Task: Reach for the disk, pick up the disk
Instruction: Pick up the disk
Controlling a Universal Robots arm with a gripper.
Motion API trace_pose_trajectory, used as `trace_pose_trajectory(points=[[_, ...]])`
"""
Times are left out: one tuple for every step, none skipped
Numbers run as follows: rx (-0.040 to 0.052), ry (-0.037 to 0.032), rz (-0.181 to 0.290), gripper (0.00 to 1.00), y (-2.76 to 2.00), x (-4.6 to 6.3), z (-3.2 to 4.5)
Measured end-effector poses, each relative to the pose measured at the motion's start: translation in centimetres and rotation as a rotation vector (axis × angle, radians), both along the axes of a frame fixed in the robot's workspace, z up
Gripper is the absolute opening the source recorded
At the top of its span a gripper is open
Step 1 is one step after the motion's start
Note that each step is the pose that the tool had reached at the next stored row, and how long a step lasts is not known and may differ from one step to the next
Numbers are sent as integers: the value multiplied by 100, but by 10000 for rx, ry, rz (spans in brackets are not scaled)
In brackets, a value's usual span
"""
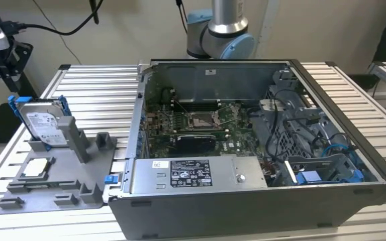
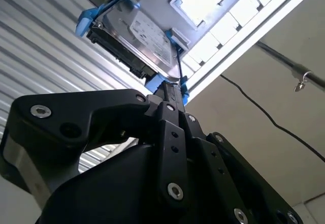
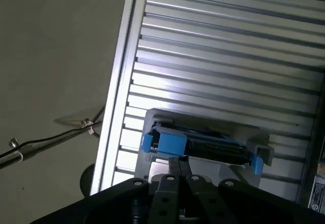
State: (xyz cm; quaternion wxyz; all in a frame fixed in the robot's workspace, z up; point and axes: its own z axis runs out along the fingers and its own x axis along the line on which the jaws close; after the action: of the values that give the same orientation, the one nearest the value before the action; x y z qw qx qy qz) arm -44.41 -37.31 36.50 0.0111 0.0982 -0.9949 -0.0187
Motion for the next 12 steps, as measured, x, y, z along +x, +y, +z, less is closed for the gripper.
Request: trace_pose_trajectory(points=[[0,0,181,0,0,0,0],[0,0,370,0,0,0,0],[0,0,551,0,0,0,0],[-1,1,729,0,0,0,1],[-1,1,914,0,0,0,0],[-1,1,1084,0,0,0,0],[0,0,1266,0,0,0,0],[0,-1,1463,0,0,0,0],[-1,-2,1630,0,0,0,0],[-1,-2,1817,0,0,0,0],[-1,-2,2002,0,0,0,1],[-1,-3,2182,0,0,0,0]])
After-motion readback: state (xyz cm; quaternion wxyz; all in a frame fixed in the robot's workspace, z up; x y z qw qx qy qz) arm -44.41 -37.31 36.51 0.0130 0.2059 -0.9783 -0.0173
